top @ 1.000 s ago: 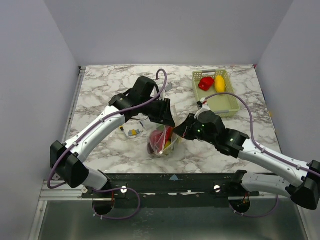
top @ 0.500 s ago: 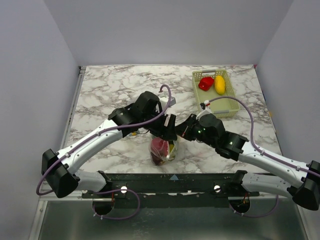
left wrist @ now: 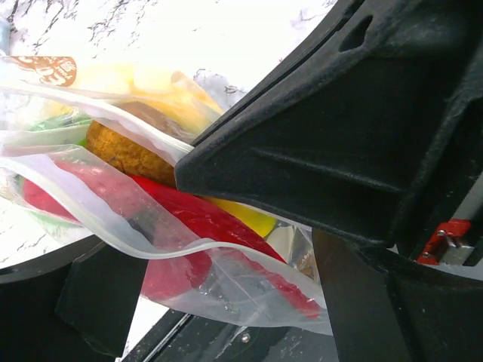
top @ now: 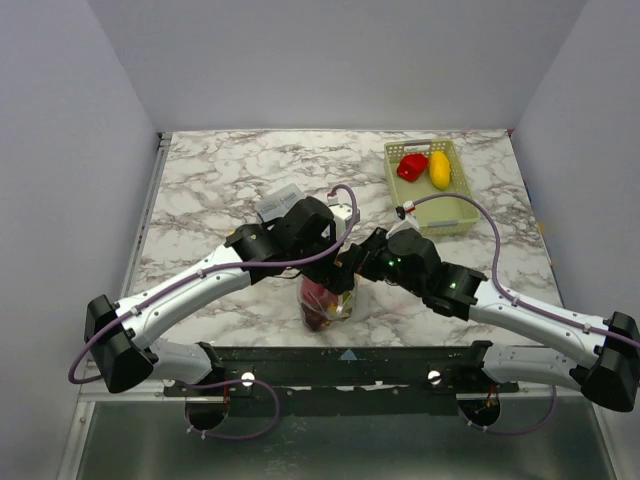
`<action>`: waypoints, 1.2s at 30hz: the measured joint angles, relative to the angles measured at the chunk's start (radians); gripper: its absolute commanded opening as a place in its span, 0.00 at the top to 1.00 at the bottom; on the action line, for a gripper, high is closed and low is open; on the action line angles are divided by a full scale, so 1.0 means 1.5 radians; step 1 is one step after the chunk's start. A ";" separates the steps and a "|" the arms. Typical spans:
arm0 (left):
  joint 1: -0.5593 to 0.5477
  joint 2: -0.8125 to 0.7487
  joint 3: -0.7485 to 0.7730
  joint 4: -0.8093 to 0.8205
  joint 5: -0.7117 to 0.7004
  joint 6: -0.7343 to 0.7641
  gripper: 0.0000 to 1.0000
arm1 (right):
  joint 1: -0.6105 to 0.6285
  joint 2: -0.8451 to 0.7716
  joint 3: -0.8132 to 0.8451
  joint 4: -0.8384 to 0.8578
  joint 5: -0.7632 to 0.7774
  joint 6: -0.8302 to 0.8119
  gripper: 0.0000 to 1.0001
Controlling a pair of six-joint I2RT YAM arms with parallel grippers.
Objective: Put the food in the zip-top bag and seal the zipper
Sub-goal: Adjust the zipper food storage bag at the center of the board.
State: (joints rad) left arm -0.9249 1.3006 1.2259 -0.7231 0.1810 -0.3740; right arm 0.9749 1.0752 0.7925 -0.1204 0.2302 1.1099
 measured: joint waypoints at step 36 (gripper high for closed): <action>-0.065 0.008 0.047 -0.069 -0.070 -0.027 0.72 | 0.029 0.016 0.025 -0.002 0.044 -0.013 0.80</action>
State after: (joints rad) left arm -1.0218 1.3128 1.2964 -0.8268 0.0757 -0.4141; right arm 1.0183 1.0996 0.8299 -0.1234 0.2958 1.0901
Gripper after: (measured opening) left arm 0.532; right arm 0.126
